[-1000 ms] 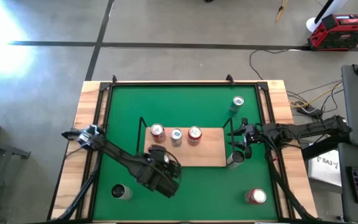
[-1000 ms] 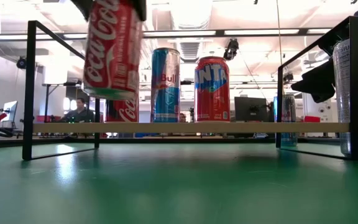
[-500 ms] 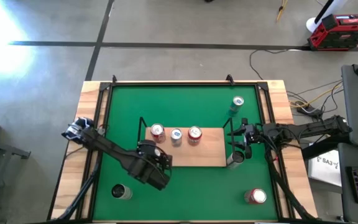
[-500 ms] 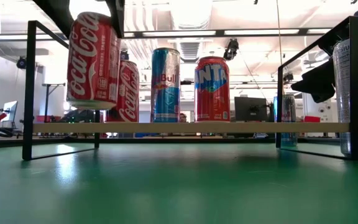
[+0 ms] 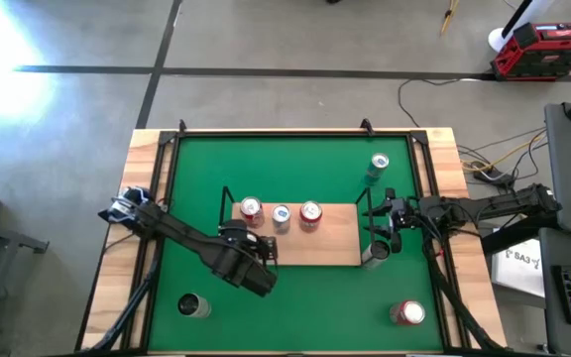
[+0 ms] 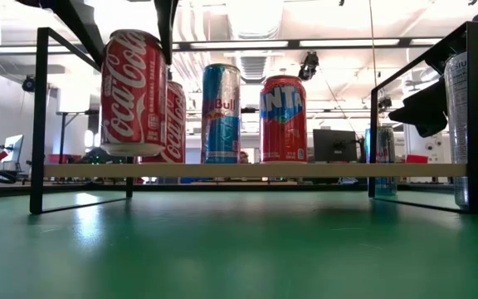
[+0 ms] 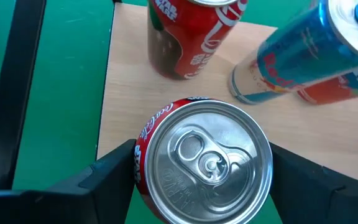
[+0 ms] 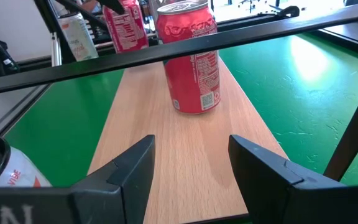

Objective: Place canned beverage on shelf
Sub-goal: Put the red soda can on the shelf

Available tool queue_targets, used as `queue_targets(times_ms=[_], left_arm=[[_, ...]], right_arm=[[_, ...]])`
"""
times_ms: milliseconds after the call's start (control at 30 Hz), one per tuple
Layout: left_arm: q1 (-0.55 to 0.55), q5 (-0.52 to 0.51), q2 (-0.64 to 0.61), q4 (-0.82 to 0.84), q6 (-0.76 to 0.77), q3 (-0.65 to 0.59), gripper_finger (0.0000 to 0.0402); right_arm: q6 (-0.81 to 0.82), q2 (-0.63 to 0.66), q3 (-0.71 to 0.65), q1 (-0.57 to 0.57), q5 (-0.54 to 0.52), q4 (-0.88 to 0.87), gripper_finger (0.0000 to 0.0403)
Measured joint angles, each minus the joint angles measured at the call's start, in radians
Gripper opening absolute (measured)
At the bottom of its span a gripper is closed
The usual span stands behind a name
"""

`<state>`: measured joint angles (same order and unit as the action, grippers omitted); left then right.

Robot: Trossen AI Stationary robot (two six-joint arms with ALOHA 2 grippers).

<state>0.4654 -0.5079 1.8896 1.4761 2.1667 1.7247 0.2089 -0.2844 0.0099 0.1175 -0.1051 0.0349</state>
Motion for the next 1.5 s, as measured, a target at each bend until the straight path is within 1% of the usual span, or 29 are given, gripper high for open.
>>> queue_targets(times_ms=[333,767,1233,1333,1500], left_arm=[[-0.032,0.0,0.001,-0.014,0.018,-0.05,0.0287],[-0.04,0.001,0.001,-0.015,0.016,-0.051,0.0287],[-0.04,0.001,0.002,-0.018,-0.053,-0.04,0.0289],[-0.04,0.001,0.002,-0.021,-0.054,-0.04,0.0306],[-0.04,-0.006,0.002,-0.023,-0.055,-0.036,0.0379]], right_arm=[[0.0,0.0,0.0,0.0,0.0,0.0,0.0196],[0.0,0.0,0.0,0.0,0.0,0.0,0.0196],[0.0,0.0,0.0,0.0,0.0,0.0,0.0196],[0.0,0.0,0.0,0.0,0.0,0.0,0.0196],[0.0,0.0,0.0,0.0,0.0,0.0,0.0196]])
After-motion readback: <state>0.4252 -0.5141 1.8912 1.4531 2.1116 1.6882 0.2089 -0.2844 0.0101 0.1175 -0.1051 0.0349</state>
